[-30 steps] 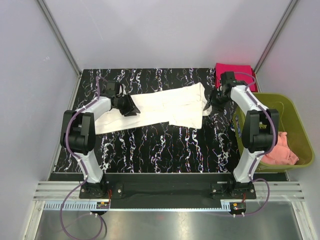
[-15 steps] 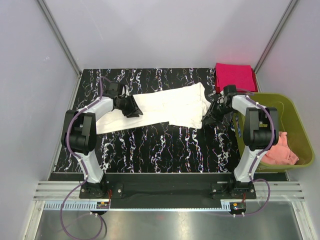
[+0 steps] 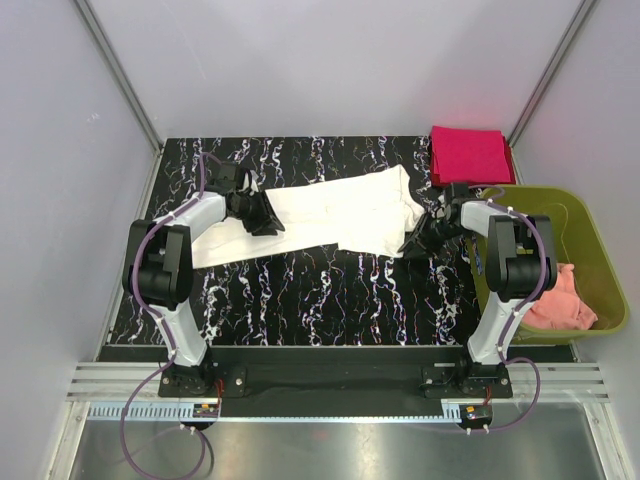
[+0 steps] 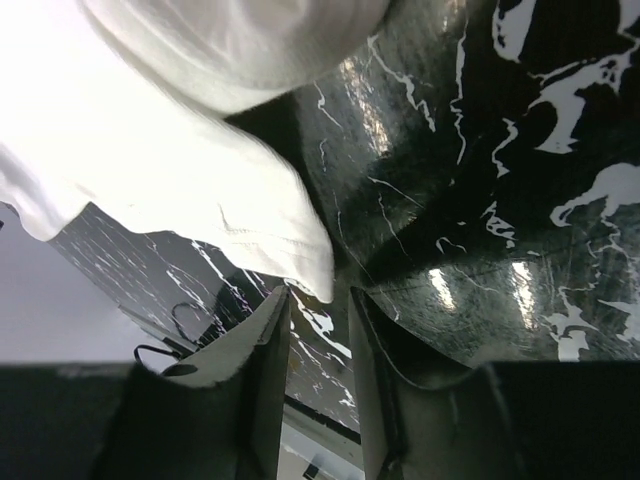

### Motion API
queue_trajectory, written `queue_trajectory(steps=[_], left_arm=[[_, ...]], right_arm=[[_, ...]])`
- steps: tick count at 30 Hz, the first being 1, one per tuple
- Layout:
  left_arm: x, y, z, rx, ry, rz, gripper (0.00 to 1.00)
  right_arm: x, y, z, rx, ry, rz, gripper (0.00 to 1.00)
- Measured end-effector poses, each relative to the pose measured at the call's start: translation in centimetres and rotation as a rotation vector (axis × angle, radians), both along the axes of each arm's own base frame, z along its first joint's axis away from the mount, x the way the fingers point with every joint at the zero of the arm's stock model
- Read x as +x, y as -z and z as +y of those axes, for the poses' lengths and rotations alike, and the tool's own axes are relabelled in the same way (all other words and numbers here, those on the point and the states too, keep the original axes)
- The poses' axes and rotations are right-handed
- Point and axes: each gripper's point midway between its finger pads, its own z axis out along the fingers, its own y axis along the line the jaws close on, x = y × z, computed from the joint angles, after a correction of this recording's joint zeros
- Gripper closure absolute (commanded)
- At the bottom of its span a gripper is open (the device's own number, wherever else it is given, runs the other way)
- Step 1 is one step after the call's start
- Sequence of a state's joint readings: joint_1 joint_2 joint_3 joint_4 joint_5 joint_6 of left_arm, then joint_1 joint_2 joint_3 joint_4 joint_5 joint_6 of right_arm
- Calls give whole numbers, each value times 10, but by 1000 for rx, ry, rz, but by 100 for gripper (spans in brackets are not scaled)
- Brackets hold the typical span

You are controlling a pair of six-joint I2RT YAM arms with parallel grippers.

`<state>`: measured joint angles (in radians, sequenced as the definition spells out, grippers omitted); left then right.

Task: Fold and stack the t-shirts
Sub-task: Fold the tshirt

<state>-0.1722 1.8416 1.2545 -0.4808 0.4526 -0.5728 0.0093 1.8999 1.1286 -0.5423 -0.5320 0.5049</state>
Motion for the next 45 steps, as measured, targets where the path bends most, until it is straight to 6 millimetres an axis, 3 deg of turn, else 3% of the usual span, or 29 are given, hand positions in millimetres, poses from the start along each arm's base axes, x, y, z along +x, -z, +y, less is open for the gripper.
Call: queue_trajectory(steps=[5,7,8,10,14,18,26,31,36,45], left_arm=[[2,-2,0,-1,1,-6,65],[2,-2,0,1,4,-9,65],[2,-2,0,1,5,-9,65],[2,-2,0,2,10,-12,65],[2,-4,-2,-11,20,-19,64],[4,-10,-14,-42,52,-41,54],[13,-21,-60,-91,151,-110,52],[19,-16,-72,-116,154,-100,55],[24,-4,-76,-138,127,-71,58],[27,9,-96,-196,120,-31,59]], right_arm=[[5,3,1,6,21,-4,73],[6,6,1,4,28,3,80],[7,7,1,4,31,5,90],[10,7,1,0,36,0,100],[23,-5,4,27,57,-22,100],[48,-32,15,96,100,-61,100],[111,-92,34,212,151,-209,100],[148,-89,44,265,154,-242,100],[169,-81,54,308,163,-233,100],[194,-111,70,384,174,-301,100]])
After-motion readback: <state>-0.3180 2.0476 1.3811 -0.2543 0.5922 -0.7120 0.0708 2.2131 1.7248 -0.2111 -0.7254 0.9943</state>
